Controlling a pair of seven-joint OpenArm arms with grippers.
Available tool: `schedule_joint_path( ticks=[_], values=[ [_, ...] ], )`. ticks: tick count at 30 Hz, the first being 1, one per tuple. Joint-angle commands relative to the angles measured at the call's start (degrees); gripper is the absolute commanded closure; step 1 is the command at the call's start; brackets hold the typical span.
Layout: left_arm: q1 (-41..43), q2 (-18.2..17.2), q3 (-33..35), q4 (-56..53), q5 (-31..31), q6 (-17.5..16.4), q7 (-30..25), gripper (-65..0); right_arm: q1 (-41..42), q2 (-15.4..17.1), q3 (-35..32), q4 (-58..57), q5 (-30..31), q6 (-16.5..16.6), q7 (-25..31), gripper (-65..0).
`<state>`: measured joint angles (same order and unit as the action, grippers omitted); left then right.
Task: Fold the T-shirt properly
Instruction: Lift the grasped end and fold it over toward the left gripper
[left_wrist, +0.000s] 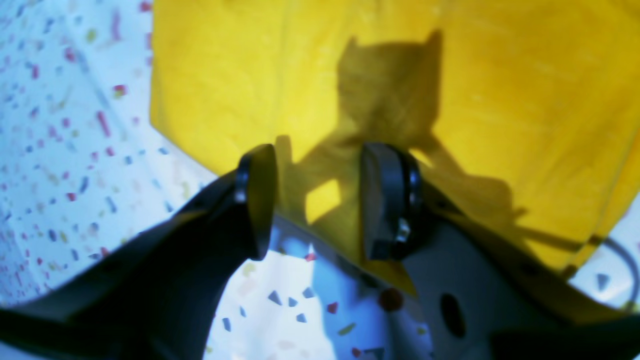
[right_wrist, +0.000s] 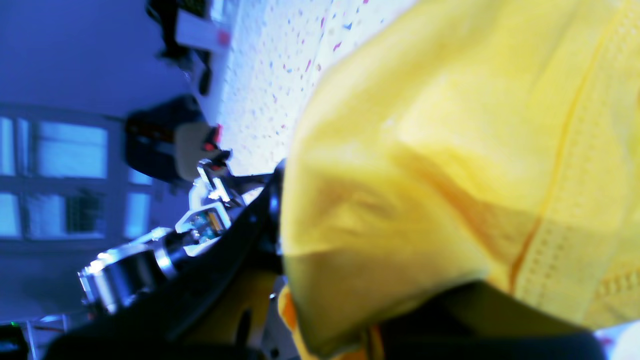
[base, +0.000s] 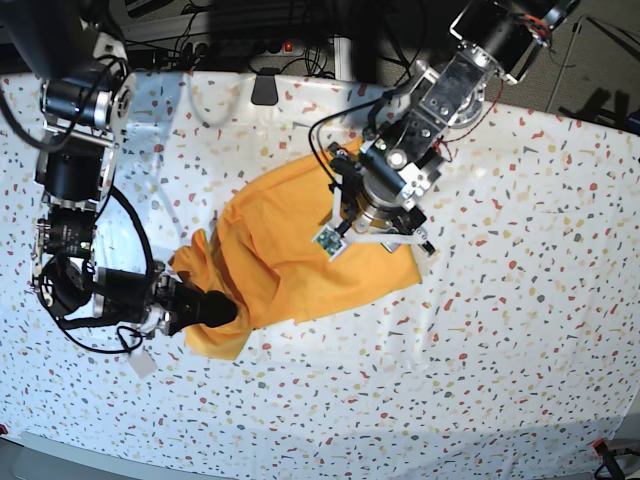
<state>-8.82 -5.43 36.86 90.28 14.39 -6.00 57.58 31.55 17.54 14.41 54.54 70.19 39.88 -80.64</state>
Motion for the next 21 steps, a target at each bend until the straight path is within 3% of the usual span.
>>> schedule_joint_path(
  ticks=[1,10,17,21],
  values=[
    [-1.2,0.5,-0.1,1.0,0.5,0.4,-0.9,-26.0,1.9,-0.4,0.1,1.9,1.2,0.1,0.6,0.0],
    [-3.8,0.5,0.0,1.0,0.1,0.3,-1.1,-26.0,1.4,-8.5,-1.5,3.4,-2.6,0.1,0.6,0.0],
    [-4.9,-1.6,-0.1,1.0,0.7,0.3,-1.1,-26.0,1.3,-10.4,-11.9,3.4,-5.8,0.1,0.6,0.0],
    [-5.9,-4.1,-0.1,1.0,5.7,0.7,1.9,-26.0,1.3,-10.4,-16.1,3.6,-5.7,0.1,0.6,0.0]
  ],
)
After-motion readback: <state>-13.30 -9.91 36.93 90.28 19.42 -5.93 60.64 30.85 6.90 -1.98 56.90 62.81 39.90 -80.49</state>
